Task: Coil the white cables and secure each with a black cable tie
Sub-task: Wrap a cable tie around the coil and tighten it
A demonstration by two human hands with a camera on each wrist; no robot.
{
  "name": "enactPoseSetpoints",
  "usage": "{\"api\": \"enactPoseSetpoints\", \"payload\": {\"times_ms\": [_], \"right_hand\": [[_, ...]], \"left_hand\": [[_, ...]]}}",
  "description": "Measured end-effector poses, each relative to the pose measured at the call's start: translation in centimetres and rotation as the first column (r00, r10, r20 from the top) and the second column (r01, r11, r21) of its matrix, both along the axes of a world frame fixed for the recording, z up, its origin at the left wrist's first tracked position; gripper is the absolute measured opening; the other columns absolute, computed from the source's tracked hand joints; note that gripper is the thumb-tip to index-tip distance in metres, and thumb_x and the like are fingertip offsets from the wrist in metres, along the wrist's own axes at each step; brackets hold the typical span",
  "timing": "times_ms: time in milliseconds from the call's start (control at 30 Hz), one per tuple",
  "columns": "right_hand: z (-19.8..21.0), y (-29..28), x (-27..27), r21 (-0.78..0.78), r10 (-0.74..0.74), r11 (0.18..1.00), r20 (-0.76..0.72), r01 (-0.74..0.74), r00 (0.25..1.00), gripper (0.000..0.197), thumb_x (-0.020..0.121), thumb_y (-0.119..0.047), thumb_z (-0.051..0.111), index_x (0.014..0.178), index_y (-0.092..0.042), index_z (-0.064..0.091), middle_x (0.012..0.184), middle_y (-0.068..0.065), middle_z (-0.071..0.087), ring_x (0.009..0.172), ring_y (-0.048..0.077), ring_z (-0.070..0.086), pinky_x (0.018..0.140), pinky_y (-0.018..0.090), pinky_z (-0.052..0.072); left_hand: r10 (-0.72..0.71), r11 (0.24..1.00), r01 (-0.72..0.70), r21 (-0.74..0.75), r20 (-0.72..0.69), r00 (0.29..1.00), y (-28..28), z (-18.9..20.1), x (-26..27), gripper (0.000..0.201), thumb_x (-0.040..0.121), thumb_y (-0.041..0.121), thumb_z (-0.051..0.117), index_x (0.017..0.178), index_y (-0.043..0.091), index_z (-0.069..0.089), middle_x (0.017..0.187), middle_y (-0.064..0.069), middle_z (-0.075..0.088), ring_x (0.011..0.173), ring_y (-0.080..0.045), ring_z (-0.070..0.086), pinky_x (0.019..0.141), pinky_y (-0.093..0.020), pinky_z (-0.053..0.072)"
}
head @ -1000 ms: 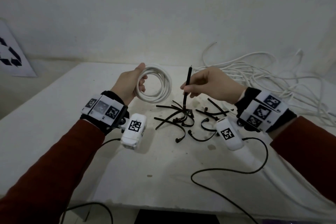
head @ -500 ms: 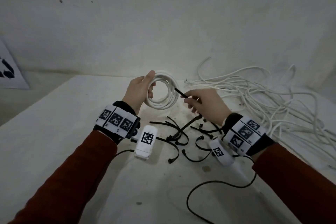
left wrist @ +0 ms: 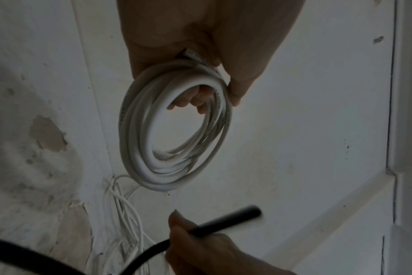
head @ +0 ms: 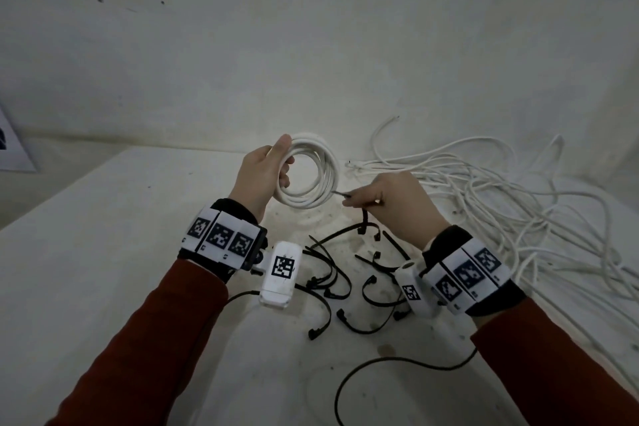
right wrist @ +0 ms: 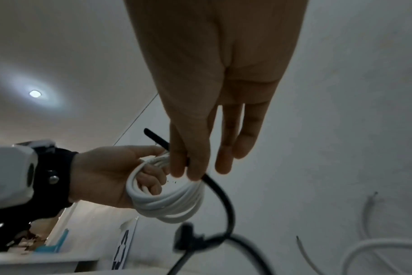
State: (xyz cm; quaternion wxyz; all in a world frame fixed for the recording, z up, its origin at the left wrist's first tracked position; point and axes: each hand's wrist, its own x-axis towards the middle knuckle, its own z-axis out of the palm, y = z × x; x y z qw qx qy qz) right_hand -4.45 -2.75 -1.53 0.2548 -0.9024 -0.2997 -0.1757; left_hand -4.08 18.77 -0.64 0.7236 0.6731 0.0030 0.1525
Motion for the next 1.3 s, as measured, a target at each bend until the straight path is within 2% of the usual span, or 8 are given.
{"api": "enactPoseSetpoints", "payload": {"times_ms": [233,333,467,600,667,900,1033,1300], "right_hand": [[0.3,0.2,0.0,0.072,0.114,0.990,0.136,-0.124,0.984,0.013,0.074,-0.016,0.072,0.084,-0.020,0.079,0.080,-0.001,0.076,0.073,0.007,0.065,0.069,0.020,0.048],[0.1,0.4,0.0,0.157,0.100,0.980,0.154,-0.125,0.983,0.011,0.075,-0.014,0.074,0.084,-0.019,0.079,0.084,-0.002,0.076,0.085,0.006,0.067,0.081,0.007,0.045],[0.1,0.9,-0.3,0.236,0.020,0.972,-0.022,-0.014,1.000,0.010,0.080,-0.010,0.076,0.087,-0.016,0.079,0.088,-0.002,0.075,0.086,0.006,0.070,0.085,0.025,0.053],[0.4,1.2,-0.6,0.242,0.004,0.969,-0.241,0.056,0.970,0.011,0.080,-0.010,0.075,0.087,-0.017,0.079,0.077,-0.011,0.073,0.069,-0.001,0.068,0.065,0.007,0.047],[0.2,1.0,-0.5,0.190,-0.043,0.975,-0.363,0.119,0.931,0.011,0.081,-0.009,0.073,0.089,-0.016,0.078,0.072,-0.009,0.072,0.062,0.003,0.068,0.063,0.009,0.051],[0.3,-0.7,-0.4,0.288,0.113,0.937,-0.788,0.199,0.606,0.020,0.082,0.008,0.066,0.101,0.004,0.070,0.092,0.020,0.072,0.072,0.014,0.070,0.071,0.022,0.059],[0.7,-1.6,-0.4,0.384,0.244,0.907,-0.814,0.174,0.527,0.027,0.079,0.020,0.059,0.093,0.001,0.070,0.092,0.019,0.073,0.081,0.020,0.072,0.072,0.022,0.058],[0.1,-1.0,-0.4,0.298,0.142,0.935,-0.811,0.194,0.567,0.011,0.080,-0.009,0.072,0.088,-0.002,0.073,0.067,0.007,0.070,0.055,0.013,0.066,0.060,0.024,0.058]], "left_hand": [[0.001,1.000,-0.001,0.015,-0.005,1.000,0.2,-0.5,0.7,0.037,0.094,0.039,0.054,0.074,0.007,0.057,0.054,0.006,0.046,0.048,-0.012,0.040,0.053,-0.024,0.038],[-0.005,1.000,0.005,0.025,-0.012,1.000,0.3,-0.6,0.8,0.037,0.094,0.039,0.053,0.075,0.008,0.056,0.053,0.007,0.046,0.047,-0.011,0.040,0.053,-0.024,0.037],[-0.010,1.000,0.011,0.029,-0.018,1.000,0.6,-0.7,1.0,0.036,0.094,0.038,0.053,0.078,0.006,0.056,0.056,0.005,0.047,0.046,-0.011,0.040,0.053,-0.025,0.036],[-0.016,0.999,0.017,0.027,-0.016,1.000,0.9,-0.8,1.1,0.037,0.094,0.039,0.053,0.079,0.006,0.056,0.057,0.004,0.047,0.046,-0.010,0.041,0.055,-0.026,0.036],[-0.024,0.999,0.025,0.026,-0.023,0.999,0.9,-0.8,1.1,0.037,0.094,0.039,0.053,0.080,0.006,0.057,0.056,0.005,0.048,0.046,-0.010,0.041,0.057,-0.027,0.036],[-0.033,0.999,0.034,0.023,-0.048,0.998,1.0,-1.0,1.1,0.037,0.094,0.040,0.053,0.080,0.006,0.058,0.051,0.009,0.049,0.045,-0.010,0.041,0.058,-0.029,0.035],[-0.041,0.999,0.042,0.020,-0.054,0.998,1.2,-1.0,1.1,0.037,0.094,0.041,0.053,0.079,0.007,0.058,0.051,0.010,0.048,0.046,-0.011,0.041,0.060,-0.030,0.036],[-0.046,0.998,0.049,0.032,-0.074,0.996,1.2,-1.1,1.1,0.038,0.093,0.042,0.053,0.079,0.008,0.058,0.048,0.012,0.048,0.045,-0.010,0.041,0.060,-0.030,0.036]]}}
